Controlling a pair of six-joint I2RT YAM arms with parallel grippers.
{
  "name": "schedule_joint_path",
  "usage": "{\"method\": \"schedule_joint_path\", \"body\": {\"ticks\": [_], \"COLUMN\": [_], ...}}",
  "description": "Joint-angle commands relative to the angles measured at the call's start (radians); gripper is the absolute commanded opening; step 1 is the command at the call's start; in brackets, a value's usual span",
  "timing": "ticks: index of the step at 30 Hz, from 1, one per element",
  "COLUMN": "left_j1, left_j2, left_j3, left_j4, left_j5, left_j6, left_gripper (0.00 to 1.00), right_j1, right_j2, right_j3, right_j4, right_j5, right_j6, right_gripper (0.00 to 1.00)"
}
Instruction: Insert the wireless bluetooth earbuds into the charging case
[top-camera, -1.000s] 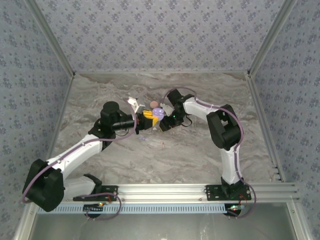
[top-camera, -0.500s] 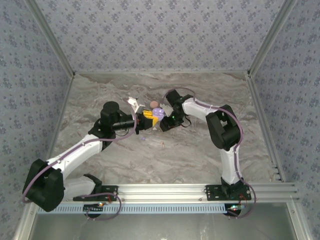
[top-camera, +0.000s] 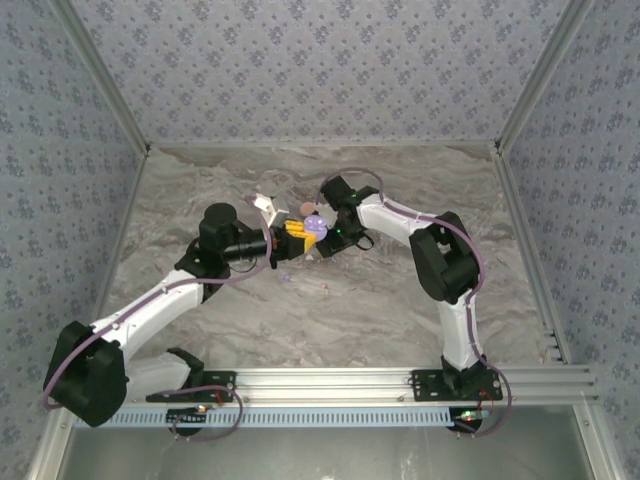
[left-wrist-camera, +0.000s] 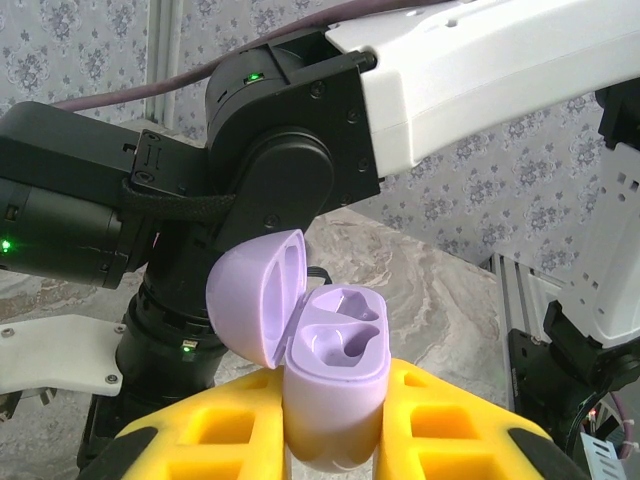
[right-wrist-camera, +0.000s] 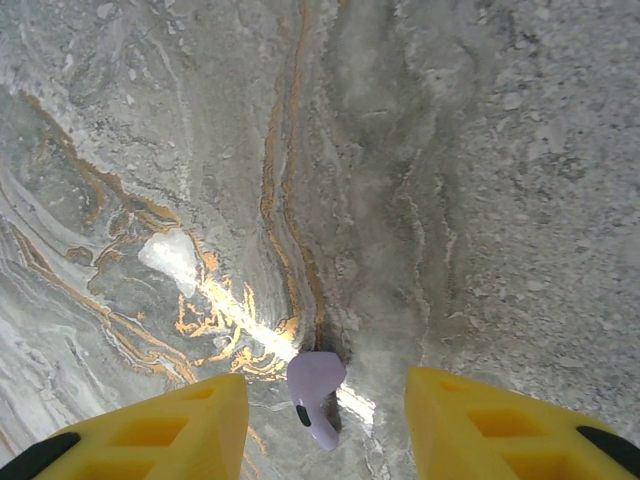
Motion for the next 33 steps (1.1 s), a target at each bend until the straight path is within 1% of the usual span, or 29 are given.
{"method": "schedule_joint_path", "body": {"ticks": [1, 8, 12, 33], "left_j1": [-0.004, -0.005, -0.006, -0.006], "left_j2": [-0.023, -0.023, -0.026, -0.047], "left_j3": [-0.001, 0.000, 0.000, -0.016], "left_j4": [0.007, 0.007, 0.009, 0.009], "left_j5": [-0.004, -0.002, 0.000, 0.000], "left_j6": [0.019, 0.019, 0.018, 0.028], "left_gripper": [0.20, 0.20, 0.20, 0.20], "right_j1": [0.016, 0.037, 0.046, 0.052], "right_j2": [0.022, 0.043, 0.060, 0.105], "right_j3": [0.037, 0.060, 0.074, 0.093], "right_j4": [-0.051, -0.062, -0.069, -0.106], "right_j5": [0.041, 0.051, 0.053, 0.097], "right_j6": [0.032, 0.040, 0.041, 0.040], "right_gripper": [0.48, 0.47, 0.45, 0.40]}}
